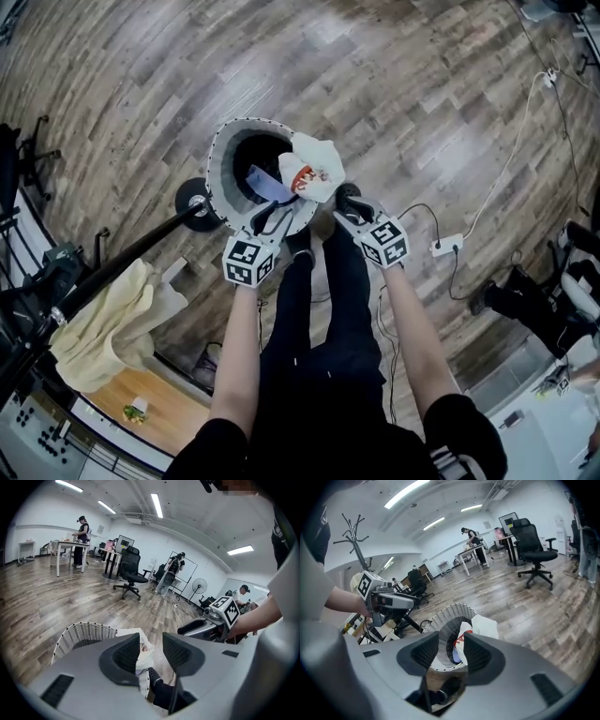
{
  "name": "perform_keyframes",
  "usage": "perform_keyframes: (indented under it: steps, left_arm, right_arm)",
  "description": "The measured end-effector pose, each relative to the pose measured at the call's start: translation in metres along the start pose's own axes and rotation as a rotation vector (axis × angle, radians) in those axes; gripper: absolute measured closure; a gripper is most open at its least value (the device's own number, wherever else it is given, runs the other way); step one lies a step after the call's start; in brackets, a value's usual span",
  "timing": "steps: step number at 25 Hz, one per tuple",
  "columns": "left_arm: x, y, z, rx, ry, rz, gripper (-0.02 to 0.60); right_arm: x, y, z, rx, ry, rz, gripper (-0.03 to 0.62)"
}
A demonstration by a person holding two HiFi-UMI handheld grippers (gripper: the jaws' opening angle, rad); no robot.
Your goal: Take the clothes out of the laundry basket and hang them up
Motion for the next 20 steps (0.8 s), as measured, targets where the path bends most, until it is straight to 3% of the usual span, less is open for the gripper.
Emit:
perform_keyframes:
  steps: [20]
  left_arm:
    - [-0.094,0.064,-0.064,-0.060,0.008,-0.196,0.420]
  right_arm:
    - [-0.079,0.068,0.053,-0.032,0.018,-0.109,0.397]
Point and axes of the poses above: the fingertips, and each gripper's own axes: x backward along the fingers, z to its right, y out of its underside, the point moved 6 cm from there along x, backward along the fingers, and after that the axes turned 10 degrees about x, right-handed, at the moved point
